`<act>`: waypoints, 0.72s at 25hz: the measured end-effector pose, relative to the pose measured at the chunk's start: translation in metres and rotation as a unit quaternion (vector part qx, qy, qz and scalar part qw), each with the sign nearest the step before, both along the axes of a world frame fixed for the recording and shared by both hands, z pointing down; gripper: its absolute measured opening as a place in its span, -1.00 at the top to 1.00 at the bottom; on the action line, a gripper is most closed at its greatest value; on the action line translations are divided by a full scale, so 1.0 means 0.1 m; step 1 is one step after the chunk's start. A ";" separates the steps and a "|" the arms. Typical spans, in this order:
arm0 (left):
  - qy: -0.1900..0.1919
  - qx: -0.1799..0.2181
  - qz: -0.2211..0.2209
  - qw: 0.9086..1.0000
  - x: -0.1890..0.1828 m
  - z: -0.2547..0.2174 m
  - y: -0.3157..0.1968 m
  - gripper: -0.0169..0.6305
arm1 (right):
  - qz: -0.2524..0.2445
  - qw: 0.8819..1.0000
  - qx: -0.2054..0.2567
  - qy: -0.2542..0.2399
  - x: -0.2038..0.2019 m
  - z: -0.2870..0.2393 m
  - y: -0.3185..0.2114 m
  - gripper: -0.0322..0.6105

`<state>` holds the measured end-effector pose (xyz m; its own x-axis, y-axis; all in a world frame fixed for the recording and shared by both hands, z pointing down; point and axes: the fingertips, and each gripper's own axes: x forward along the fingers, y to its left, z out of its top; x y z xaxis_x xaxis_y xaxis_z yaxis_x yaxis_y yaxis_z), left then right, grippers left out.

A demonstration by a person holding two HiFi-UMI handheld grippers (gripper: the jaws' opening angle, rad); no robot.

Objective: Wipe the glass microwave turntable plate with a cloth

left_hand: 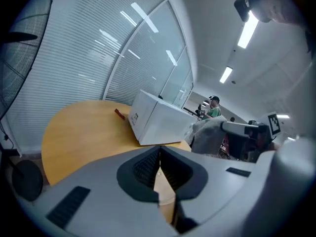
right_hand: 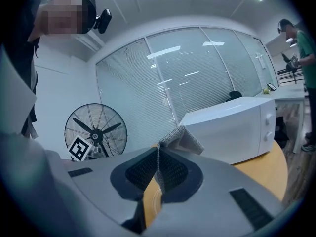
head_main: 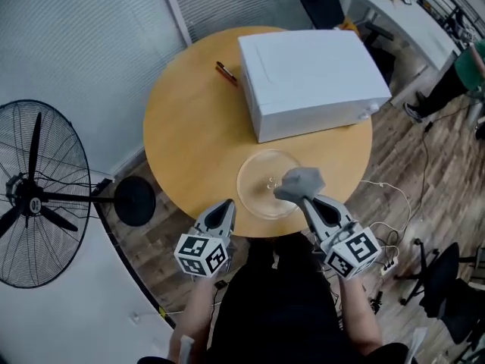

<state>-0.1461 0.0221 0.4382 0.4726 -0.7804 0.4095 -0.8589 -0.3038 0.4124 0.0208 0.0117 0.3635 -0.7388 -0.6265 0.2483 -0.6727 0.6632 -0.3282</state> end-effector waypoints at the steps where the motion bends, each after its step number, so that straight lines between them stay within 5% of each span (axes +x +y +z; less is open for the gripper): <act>1: 0.004 -0.011 -0.001 1.000 0.00 0.08 0.01 0.97 | -0.006 1.000 -0.001 -0.001 -0.05 0.03 0.00 0.83; 7: 0.009 -0.072 0.010 0.997 0.02 0.56 0.09 0.96 | -0.036 0.999 -0.023 0.010 -0.26 0.27 -0.05 0.83; 18: 0.095 -0.164 -0.033 0.981 0.10 1.24 0.20 0.92 | -0.060 0.995 -0.066 0.038 -0.30 0.83 -0.16 0.83</act>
